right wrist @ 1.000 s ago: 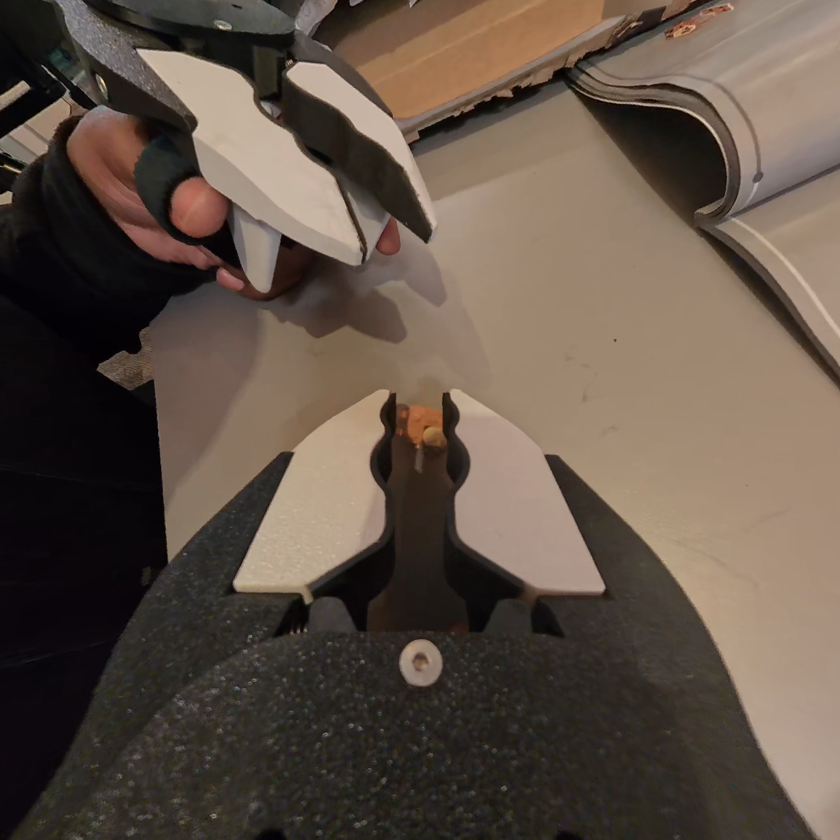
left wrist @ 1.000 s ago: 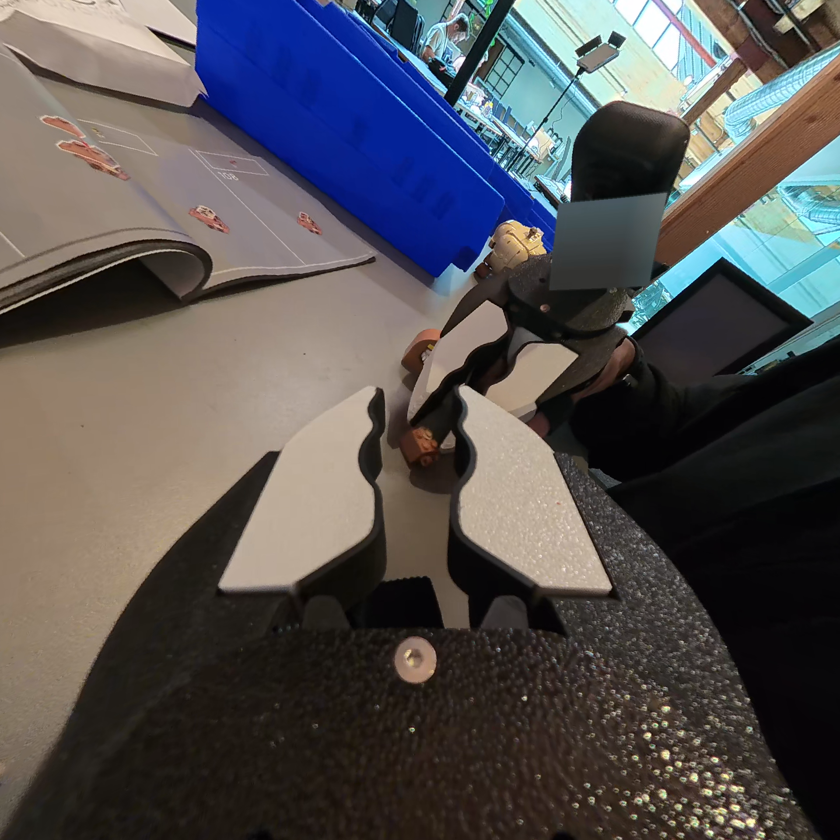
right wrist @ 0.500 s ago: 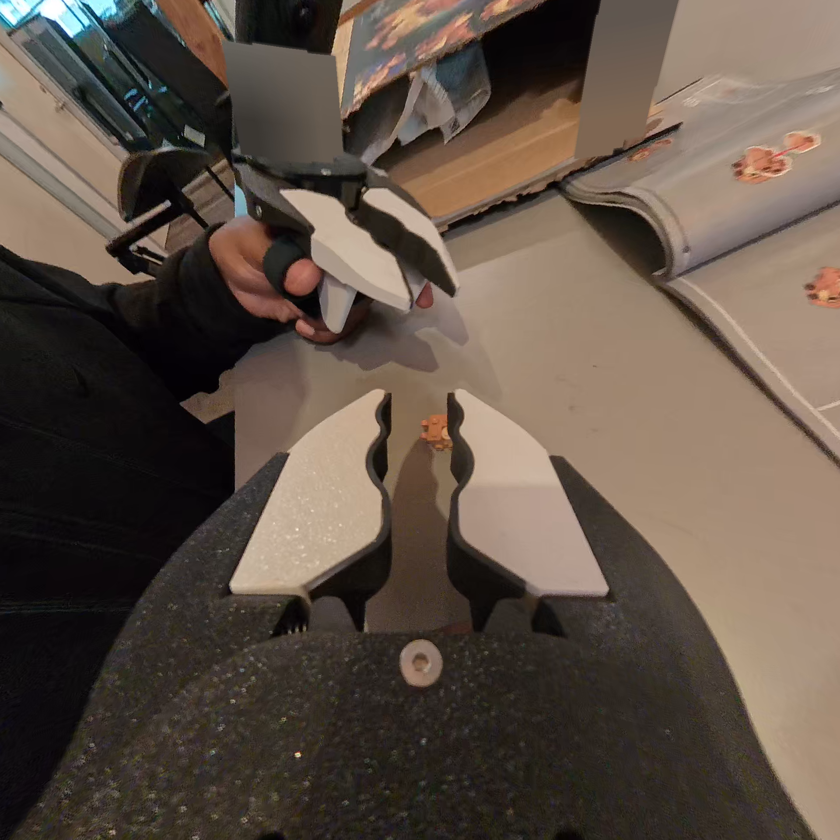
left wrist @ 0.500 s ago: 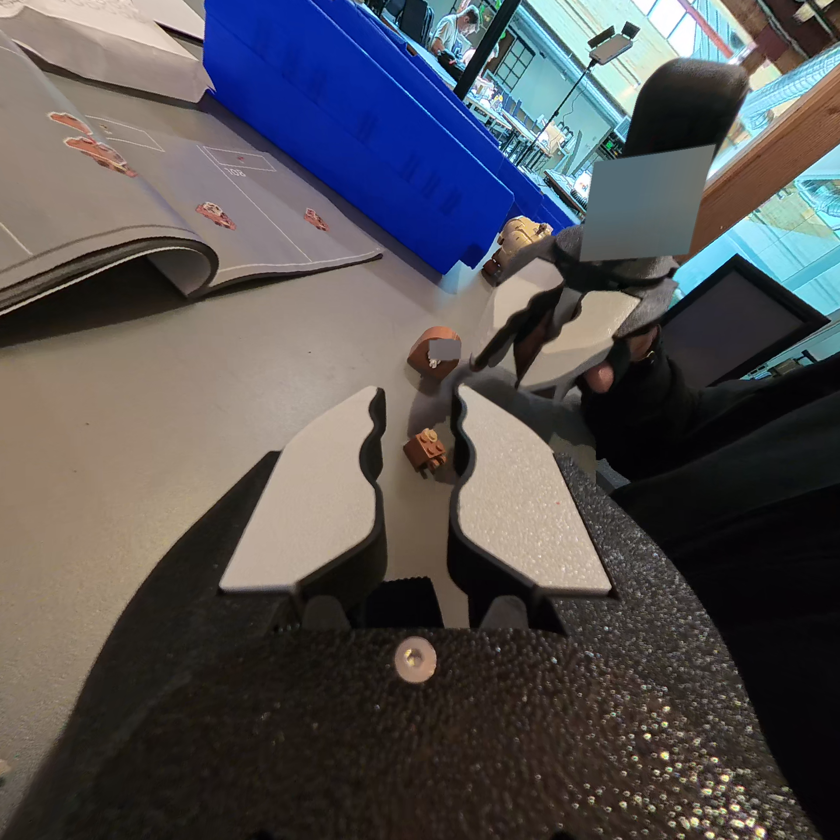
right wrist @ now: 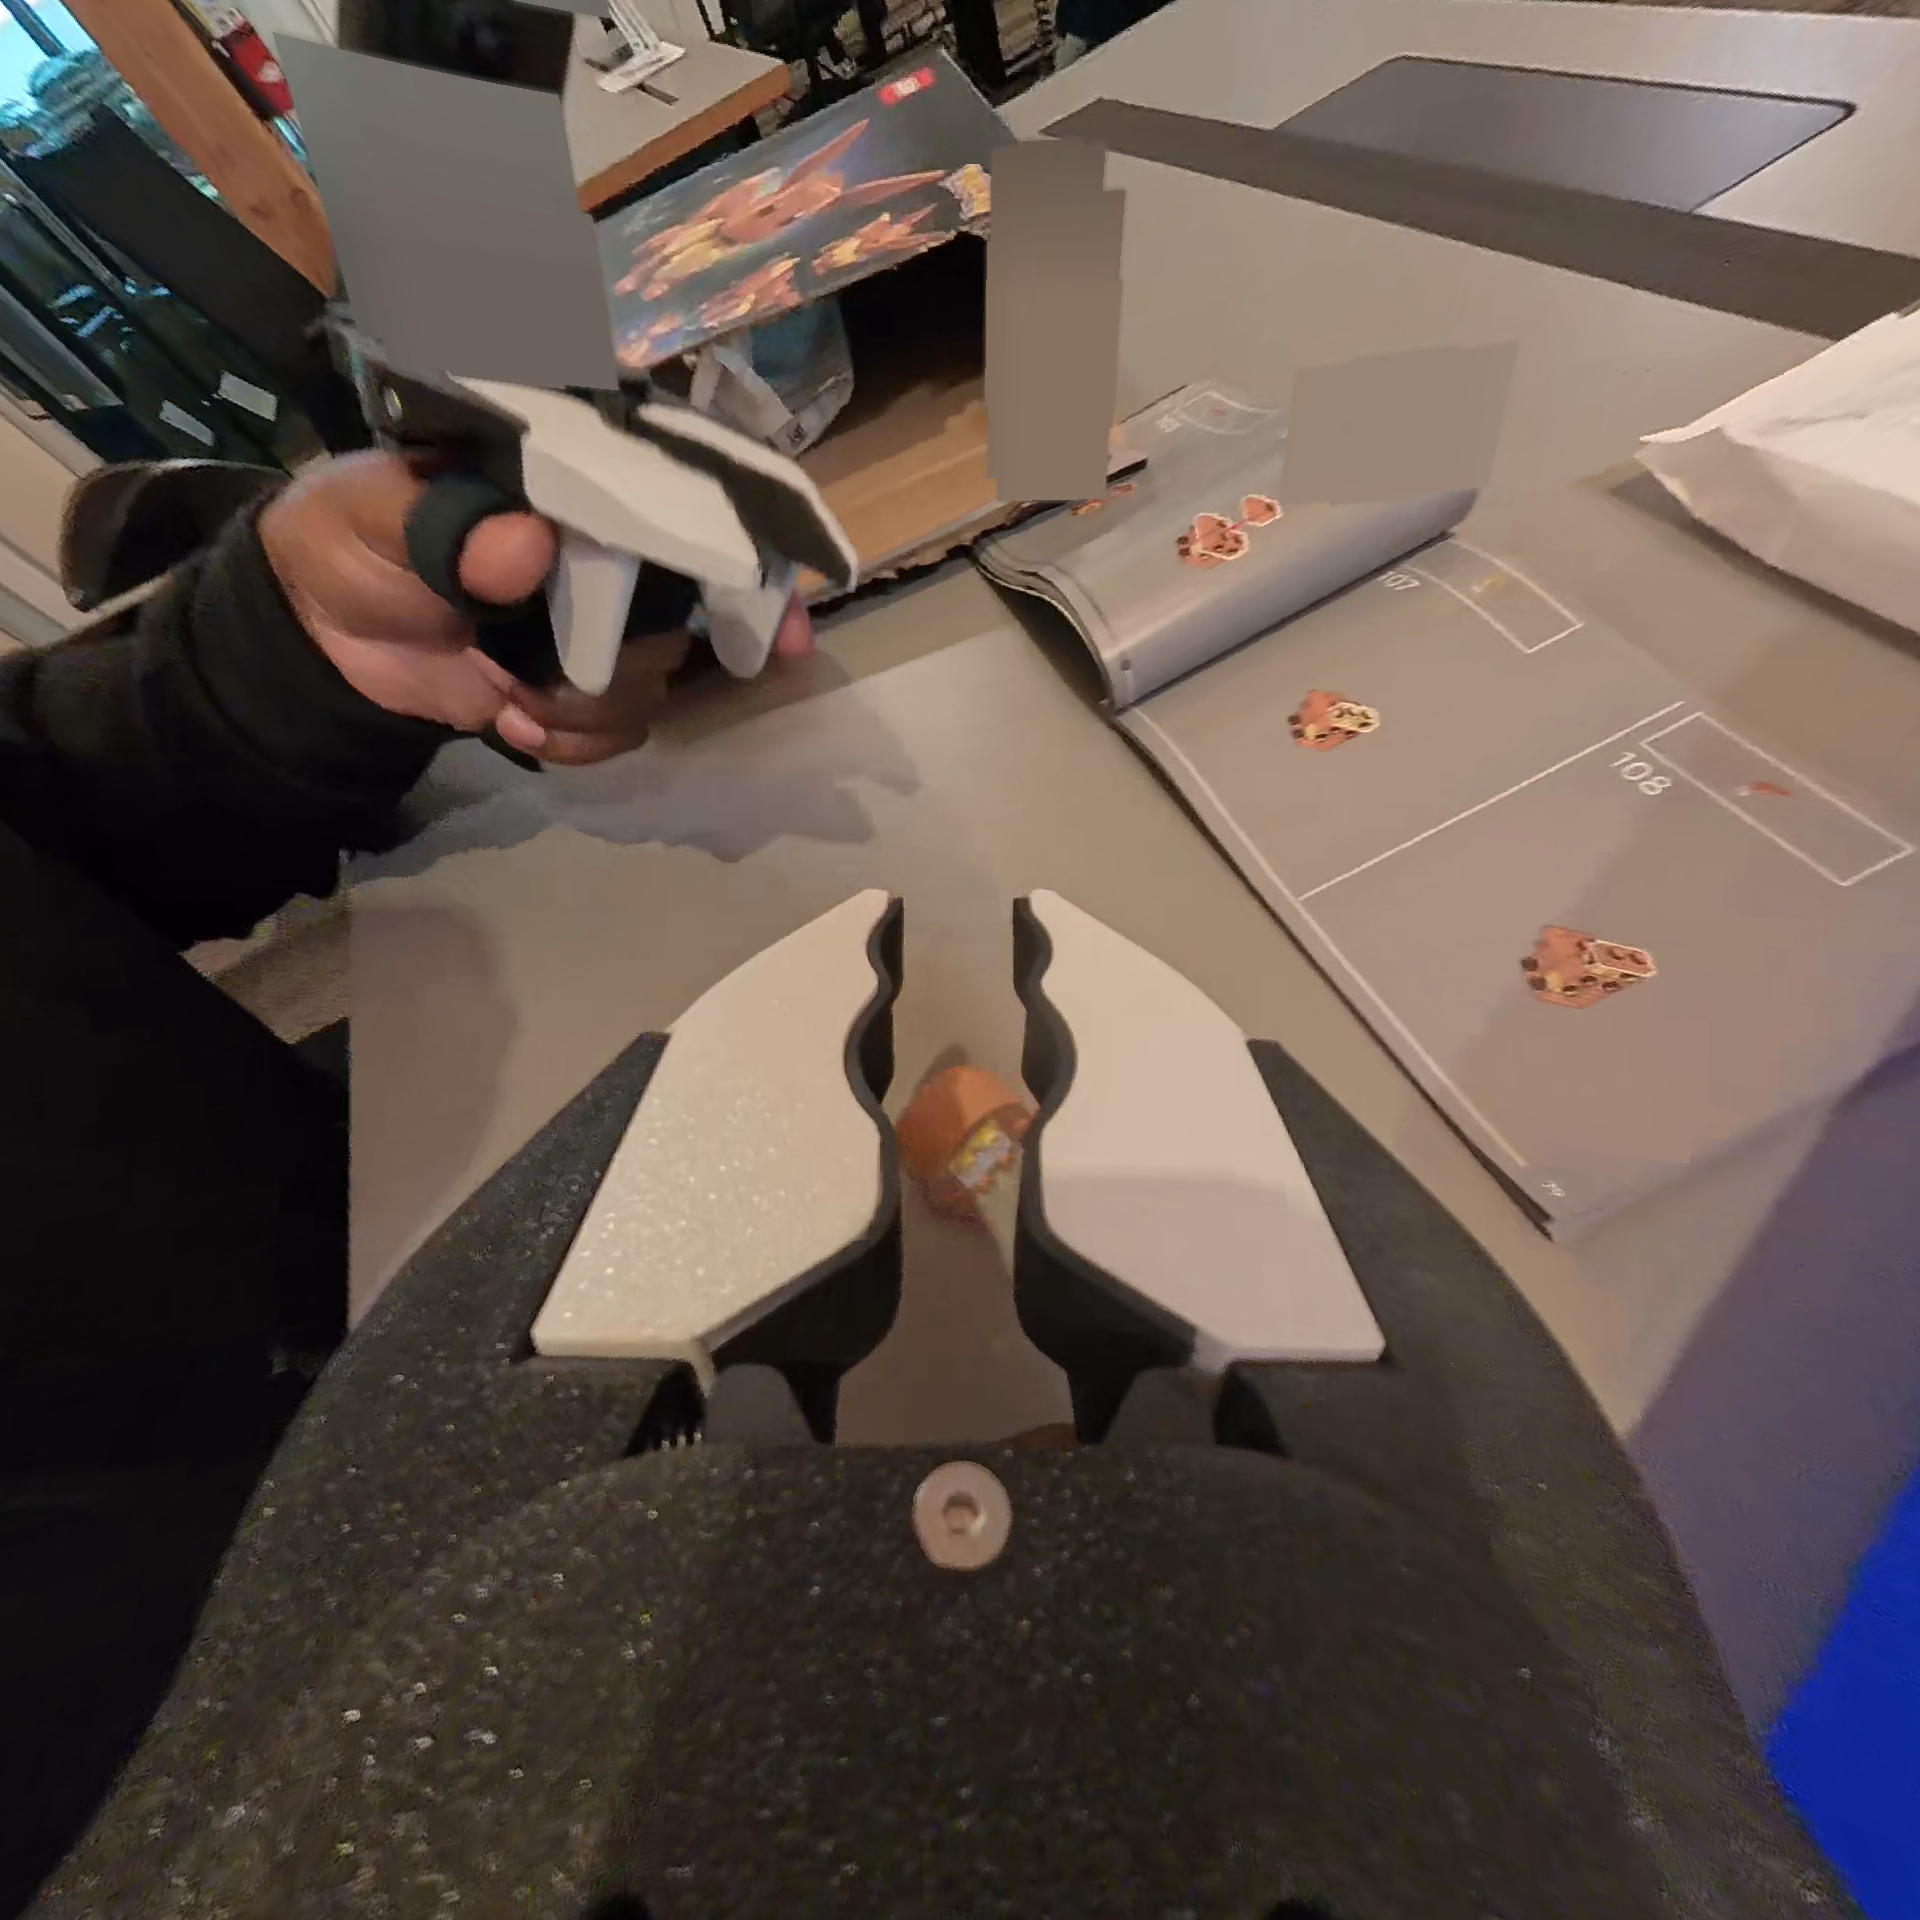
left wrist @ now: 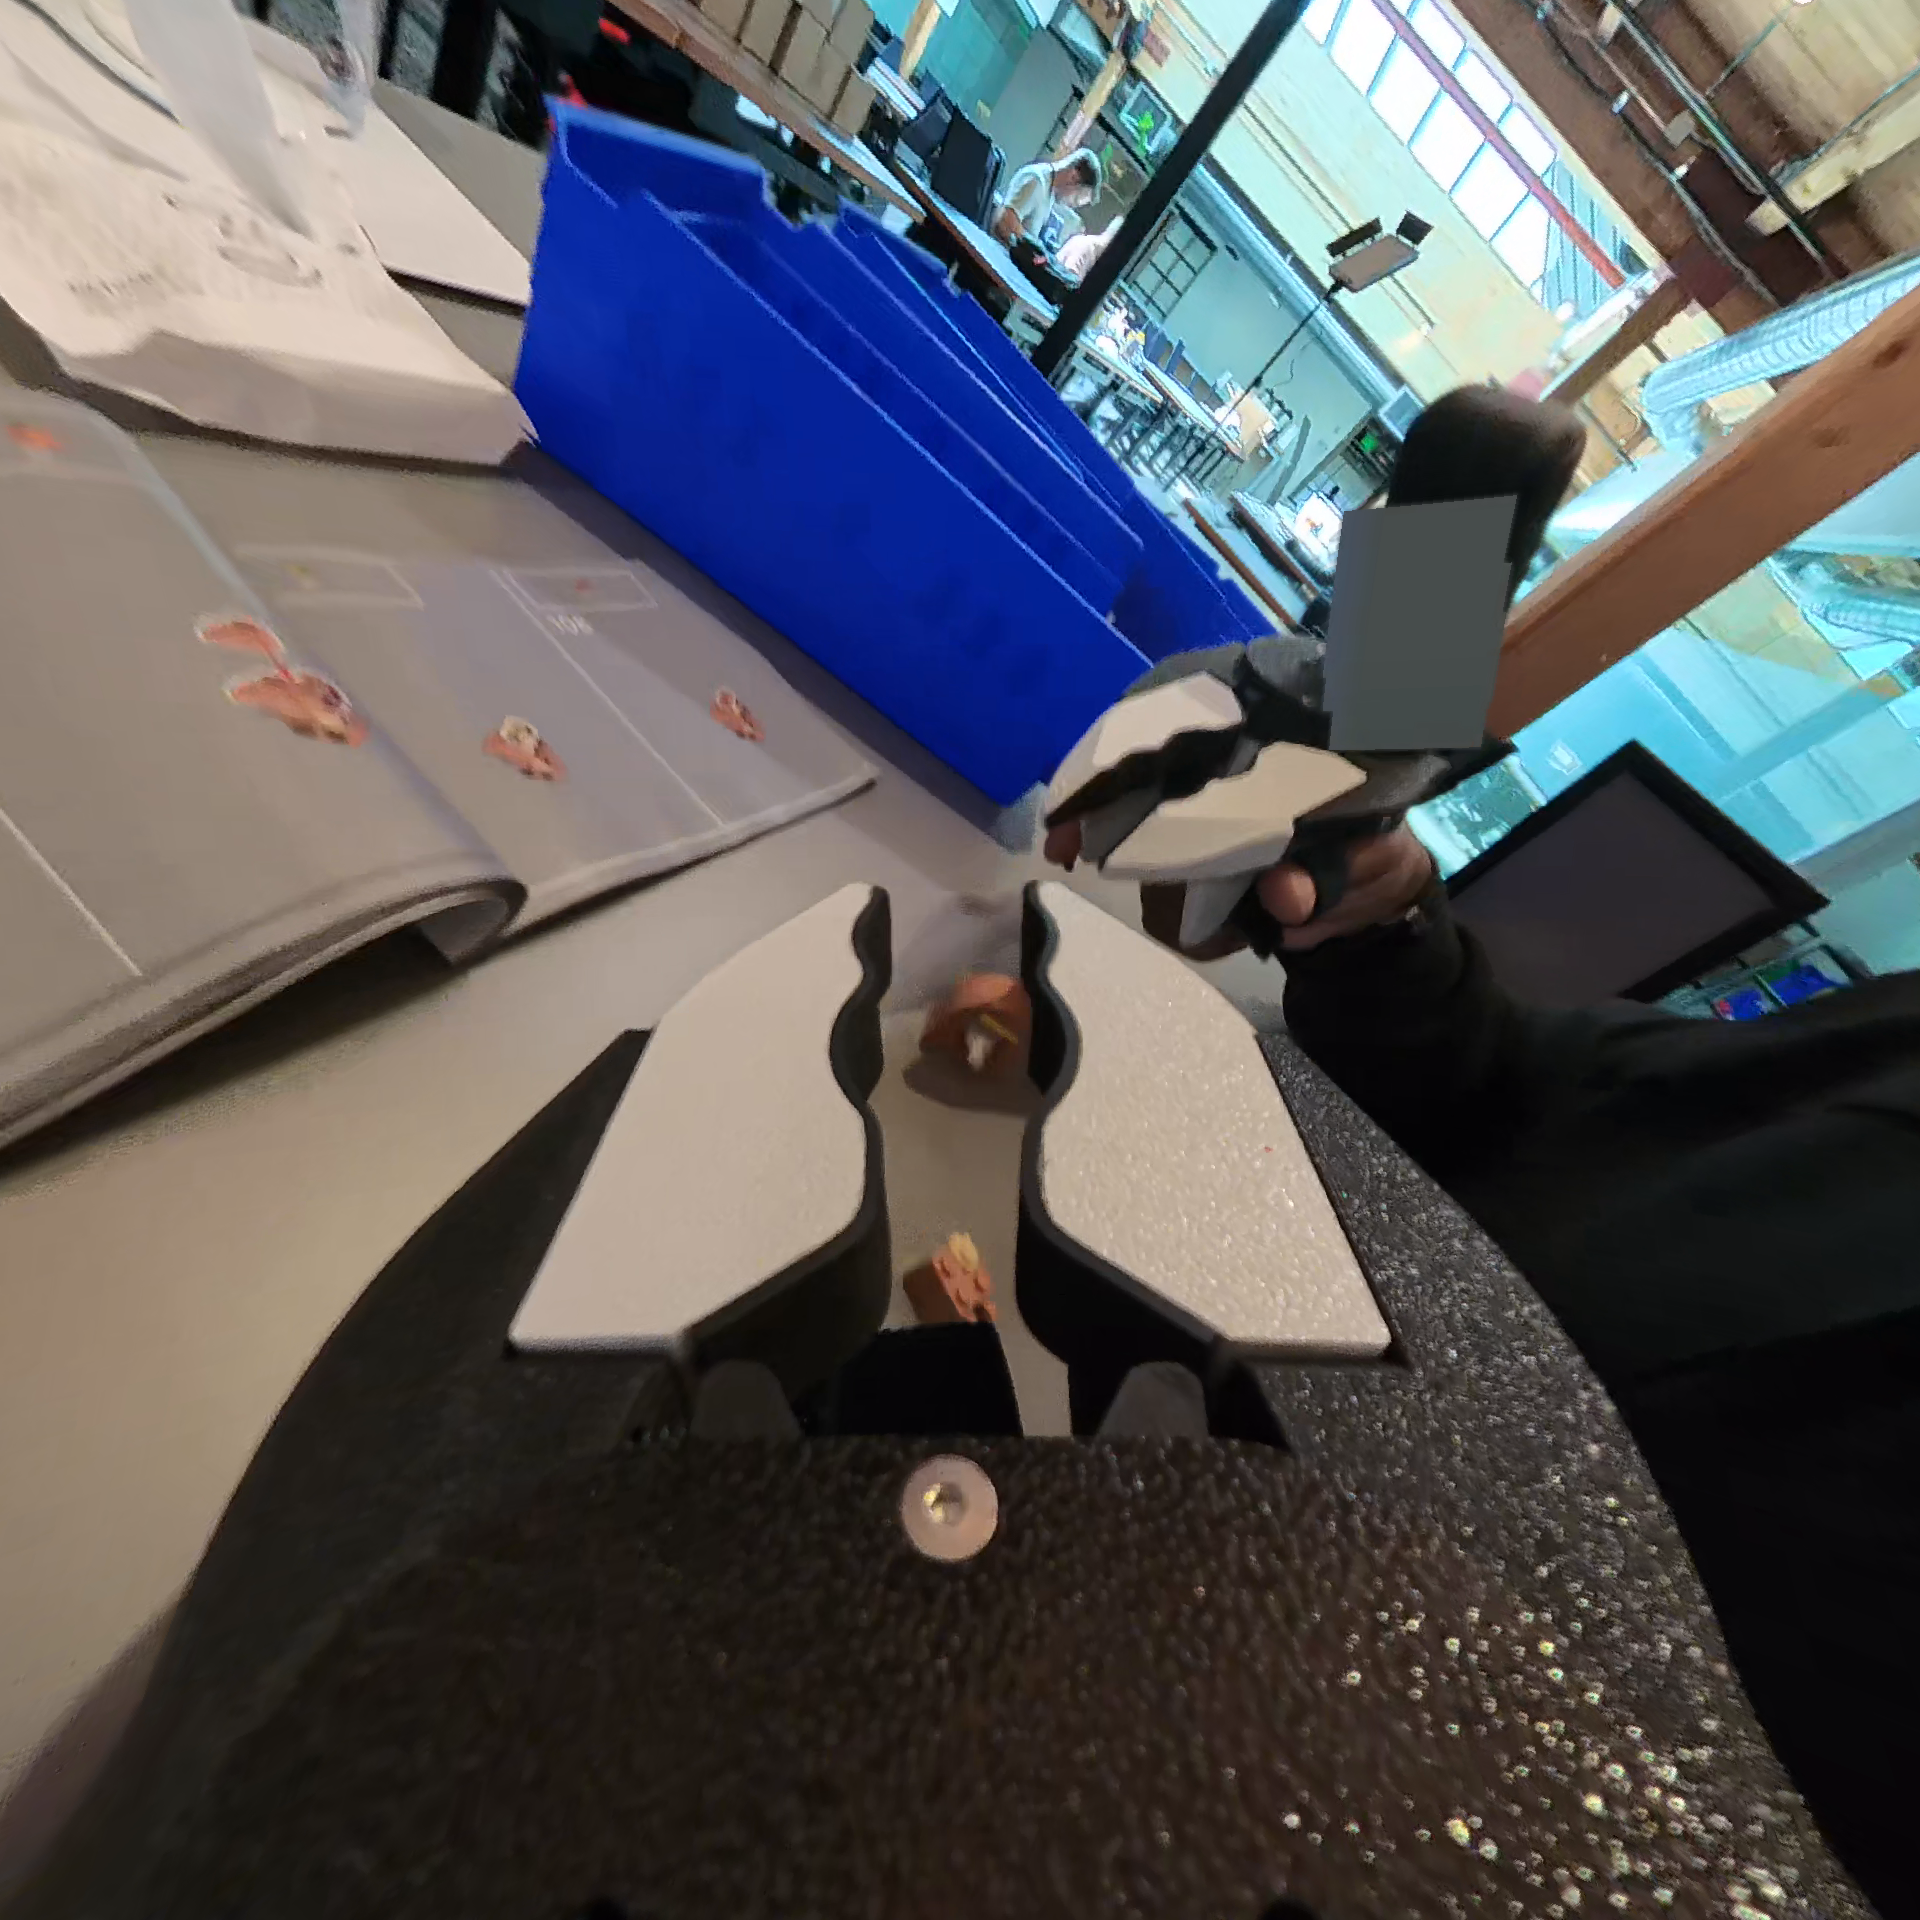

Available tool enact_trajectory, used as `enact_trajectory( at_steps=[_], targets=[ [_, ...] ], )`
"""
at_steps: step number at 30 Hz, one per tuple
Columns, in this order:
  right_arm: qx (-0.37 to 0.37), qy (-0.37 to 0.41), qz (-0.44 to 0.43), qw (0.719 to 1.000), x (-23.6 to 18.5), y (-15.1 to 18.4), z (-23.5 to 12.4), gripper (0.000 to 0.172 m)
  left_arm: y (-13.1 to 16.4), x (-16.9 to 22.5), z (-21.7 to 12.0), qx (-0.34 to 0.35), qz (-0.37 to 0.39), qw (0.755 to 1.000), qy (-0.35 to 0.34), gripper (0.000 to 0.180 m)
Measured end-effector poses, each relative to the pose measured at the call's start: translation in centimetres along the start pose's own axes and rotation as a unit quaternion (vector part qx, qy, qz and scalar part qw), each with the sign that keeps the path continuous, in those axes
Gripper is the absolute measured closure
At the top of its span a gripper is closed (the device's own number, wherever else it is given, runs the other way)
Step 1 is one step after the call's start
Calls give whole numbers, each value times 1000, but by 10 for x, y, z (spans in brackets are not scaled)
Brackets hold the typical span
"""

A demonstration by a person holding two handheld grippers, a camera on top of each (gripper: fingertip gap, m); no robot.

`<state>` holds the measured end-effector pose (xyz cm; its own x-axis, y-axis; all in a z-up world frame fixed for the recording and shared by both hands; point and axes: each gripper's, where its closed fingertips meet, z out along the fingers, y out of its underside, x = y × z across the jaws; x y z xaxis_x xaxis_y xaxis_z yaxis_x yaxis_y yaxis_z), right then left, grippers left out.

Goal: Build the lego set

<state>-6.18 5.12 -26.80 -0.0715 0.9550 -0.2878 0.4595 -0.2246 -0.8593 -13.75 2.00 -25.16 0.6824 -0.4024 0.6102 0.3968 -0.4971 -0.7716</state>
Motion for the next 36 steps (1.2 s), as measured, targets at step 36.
enact_trajectory(
  at_steps=[36],
  targets=[
    [-2,19,34,999,35,35,5,152,22,-45,34,-57,60,996,-29,156]
  ],
)
